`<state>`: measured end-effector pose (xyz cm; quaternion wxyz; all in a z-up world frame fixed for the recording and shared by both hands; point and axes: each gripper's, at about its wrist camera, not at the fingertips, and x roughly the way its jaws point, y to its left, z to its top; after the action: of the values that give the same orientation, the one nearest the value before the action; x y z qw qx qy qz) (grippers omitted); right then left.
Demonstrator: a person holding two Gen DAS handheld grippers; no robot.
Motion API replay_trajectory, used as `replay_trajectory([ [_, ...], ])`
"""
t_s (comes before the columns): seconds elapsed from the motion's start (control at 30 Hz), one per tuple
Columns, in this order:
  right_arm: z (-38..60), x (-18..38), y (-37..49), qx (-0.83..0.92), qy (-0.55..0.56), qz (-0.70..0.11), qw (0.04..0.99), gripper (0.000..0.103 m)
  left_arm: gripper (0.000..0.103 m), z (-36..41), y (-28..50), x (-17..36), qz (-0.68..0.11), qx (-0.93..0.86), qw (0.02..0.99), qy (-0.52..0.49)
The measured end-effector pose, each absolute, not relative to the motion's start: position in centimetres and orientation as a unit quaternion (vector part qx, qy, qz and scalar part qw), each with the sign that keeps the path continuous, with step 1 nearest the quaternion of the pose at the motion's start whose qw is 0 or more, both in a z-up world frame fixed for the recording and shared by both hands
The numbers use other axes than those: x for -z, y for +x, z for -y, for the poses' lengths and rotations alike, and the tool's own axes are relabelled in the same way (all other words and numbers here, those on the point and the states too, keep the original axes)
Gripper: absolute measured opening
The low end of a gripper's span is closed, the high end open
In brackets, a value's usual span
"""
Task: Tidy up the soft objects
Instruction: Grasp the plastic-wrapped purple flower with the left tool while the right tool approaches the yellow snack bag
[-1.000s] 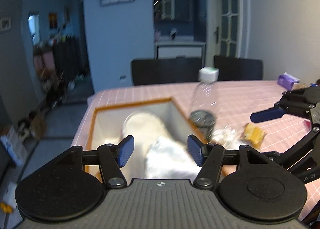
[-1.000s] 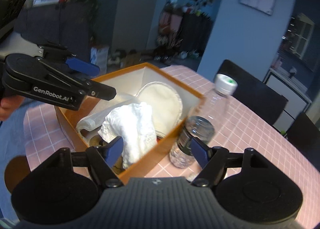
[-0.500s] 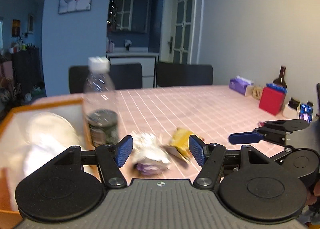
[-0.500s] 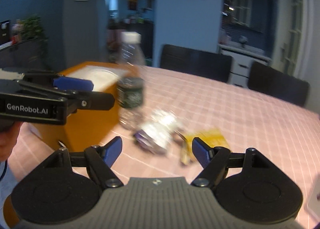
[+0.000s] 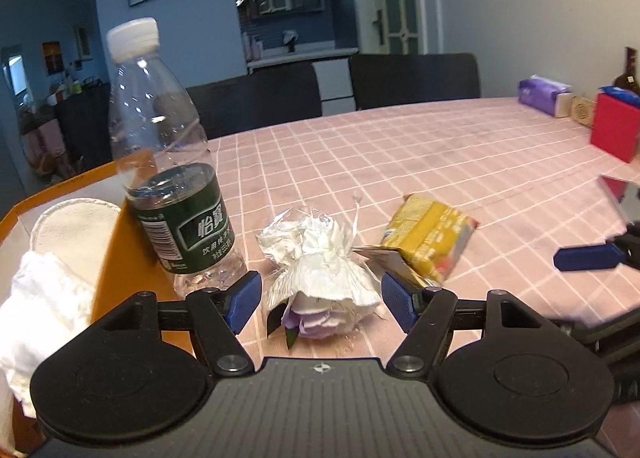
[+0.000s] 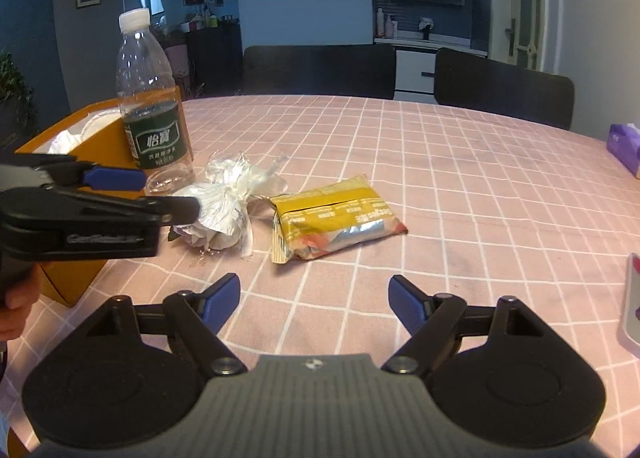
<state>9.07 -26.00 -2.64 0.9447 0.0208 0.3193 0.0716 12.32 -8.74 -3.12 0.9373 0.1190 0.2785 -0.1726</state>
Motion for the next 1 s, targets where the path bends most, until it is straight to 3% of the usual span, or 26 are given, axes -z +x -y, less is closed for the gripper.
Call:
replay_trajectory([
  [0.3,26.0,4.1,11.8,-0.082,0.045,-0.327,0.941,0.08,0.086,10.4,15.0,5.1,-0.297,0.156,0.93,0.152],
  [0.57,24.1,4.6,13.9,-0.082,0.002,-0.319,0.944,0.079,0.088,10.4,16.3,5.7,-0.296,0.134,0.933,0.154],
  [0.63,23.8,5.0,14.4,-0.079,-0.009,-0.319,0.944,0.073,0.09,10.4,16.5,6.0,-0.295,0.135,0.933,0.154],
  [0.77,23.7,5.6,15.0,-0.069,-0.009,-0.325,0.943,0.049,0.09,10.2,16.7,6.3,-0.3,0.141,0.932,0.147],
  [0.87,23.9,5.7,15.0,-0.07,0.006,-0.33,0.941,0.022,0.08,9.8,16.8,6.3,-0.311,0.145,0.93,0.134],
  [1.0,24.2,5.4,14.5,-0.061,-0.002,-0.329,0.943,0.011,0.063,9.2,16.5,6.2,-0.316,0.15,0.93,0.114],
])
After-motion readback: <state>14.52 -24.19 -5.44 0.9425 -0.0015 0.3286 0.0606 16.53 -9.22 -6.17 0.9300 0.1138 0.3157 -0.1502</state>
